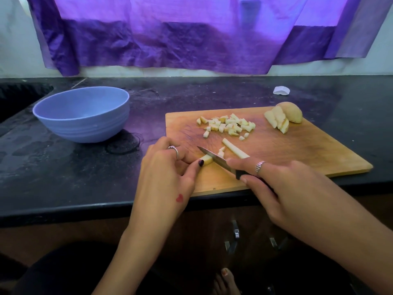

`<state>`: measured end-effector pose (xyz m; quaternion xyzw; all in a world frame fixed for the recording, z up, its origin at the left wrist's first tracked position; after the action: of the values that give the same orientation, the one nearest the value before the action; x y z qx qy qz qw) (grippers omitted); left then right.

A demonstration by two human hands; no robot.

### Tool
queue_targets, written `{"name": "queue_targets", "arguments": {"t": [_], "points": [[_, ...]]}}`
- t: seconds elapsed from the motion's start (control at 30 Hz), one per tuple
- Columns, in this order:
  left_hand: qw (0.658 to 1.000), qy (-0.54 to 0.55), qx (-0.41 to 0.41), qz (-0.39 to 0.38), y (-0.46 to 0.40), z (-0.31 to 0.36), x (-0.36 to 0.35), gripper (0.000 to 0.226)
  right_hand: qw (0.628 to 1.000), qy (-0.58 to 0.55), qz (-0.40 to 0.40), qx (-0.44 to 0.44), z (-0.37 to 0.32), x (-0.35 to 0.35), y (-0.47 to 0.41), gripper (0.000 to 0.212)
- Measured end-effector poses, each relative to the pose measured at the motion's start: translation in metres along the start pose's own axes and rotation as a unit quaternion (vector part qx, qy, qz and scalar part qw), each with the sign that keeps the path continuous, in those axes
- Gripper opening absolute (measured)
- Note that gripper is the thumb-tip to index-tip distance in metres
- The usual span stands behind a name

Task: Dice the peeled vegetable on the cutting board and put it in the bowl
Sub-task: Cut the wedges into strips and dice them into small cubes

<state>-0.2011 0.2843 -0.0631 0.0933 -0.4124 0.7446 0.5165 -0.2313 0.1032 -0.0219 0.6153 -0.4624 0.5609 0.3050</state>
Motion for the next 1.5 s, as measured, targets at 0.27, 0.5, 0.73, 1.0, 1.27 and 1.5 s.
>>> {"name": "queue_targets", "arguments": {"t": [0.27,0.5,0.73,1.0,1.27,1.5], "points": [[1.000,0.004,0.012,-0.016,-0.001,0.000,0.001,0.010,0.997,-0.043,0.070,0.007,-0.007,-0.005,0.000,0.040],[1.000,0.010,-0.008,-0.007,0.000,-0.002,0.000,0.008,1.000,0.014,0.005,-0.001,-0.016,-0.001,-0.020,0.039],[1.000,-0.005,-0.005,0.005,0.002,0.000,-0.002,0.010,0.998,0.060,-0.033,-0.008,-0.015,-0.006,-0.010,0.048],[1.000,0.000,-0.004,-0.020,0.002,-0.002,0.004,0.004,0.998,-0.053,0.037,-0.024,-0.009,-0.001,0.004,0.044],[1.000,0.013,0.006,-0.025,0.000,-0.005,0.005,0.004,1.000,-0.008,0.012,-0.009,-0.017,-0.002,-0.008,0.041],[1.000,0.014,0.001,-0.024,-0.001,-0.003,0.004,0.005,0.999,0.030,-0.017,-0.016,-0.024,-0.005,-0.019,0.039]]}}
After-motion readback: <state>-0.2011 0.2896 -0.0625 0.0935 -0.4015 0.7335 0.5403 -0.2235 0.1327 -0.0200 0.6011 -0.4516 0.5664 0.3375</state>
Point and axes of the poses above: each hand's wrist, its own y-axis away from the middle knuckle, its own x-axis out of the back of the hand, z = x × y, the point moved 1 cm from there along -y, towards the middle knuckle
